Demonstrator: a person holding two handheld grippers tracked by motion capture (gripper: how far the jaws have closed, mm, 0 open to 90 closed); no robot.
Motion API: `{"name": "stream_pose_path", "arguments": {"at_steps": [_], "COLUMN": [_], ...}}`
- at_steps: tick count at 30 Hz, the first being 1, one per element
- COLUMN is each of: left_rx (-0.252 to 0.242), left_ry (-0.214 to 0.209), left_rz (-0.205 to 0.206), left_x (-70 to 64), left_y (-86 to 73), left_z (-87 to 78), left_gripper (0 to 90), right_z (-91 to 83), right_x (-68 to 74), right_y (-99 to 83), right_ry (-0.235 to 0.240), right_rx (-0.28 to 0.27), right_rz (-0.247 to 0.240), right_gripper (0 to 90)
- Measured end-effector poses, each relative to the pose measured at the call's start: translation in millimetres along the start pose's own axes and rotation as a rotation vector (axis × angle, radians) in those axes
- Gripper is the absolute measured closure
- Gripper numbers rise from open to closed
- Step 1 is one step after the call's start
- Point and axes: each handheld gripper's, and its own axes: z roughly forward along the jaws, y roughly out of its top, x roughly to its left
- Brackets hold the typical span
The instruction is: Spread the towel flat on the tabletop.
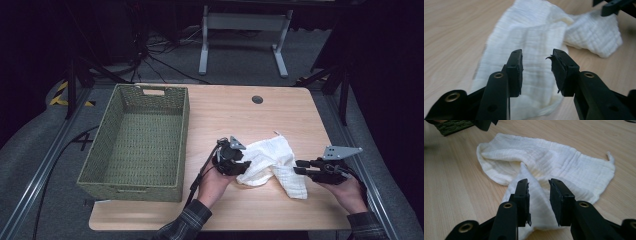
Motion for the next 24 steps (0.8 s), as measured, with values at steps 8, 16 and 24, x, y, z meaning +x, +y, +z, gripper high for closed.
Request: {"name": "stream_pose_path", "arguments": {"at_steps": [8,16,24], "left_rx": [0.046,0.11,0.126], "left_ry": [-0.073,-0.032,0.013], "left_rz": [0.09,0.139,0.189], "left_x": [-28.2,-34.1,-32.4], "left_y": [-4.9,-10.2,-10.7], "left_z": [33.3,62.6,63.1], "left_gripper": [62.3,62.0,84.9], "right_z": [10.1,16.2,26.3], "right_x": [3.3,2.9,2.5], "right_y": [0.5,-1.2,-1.6], "right_ry": [0.023,0.042,0.082], "right_rx": [0.025,0.044,0.086], "right_rz": [-0.006,-0.007,-0.015], "right_gripper": [65.6,61.6,81.8]}}
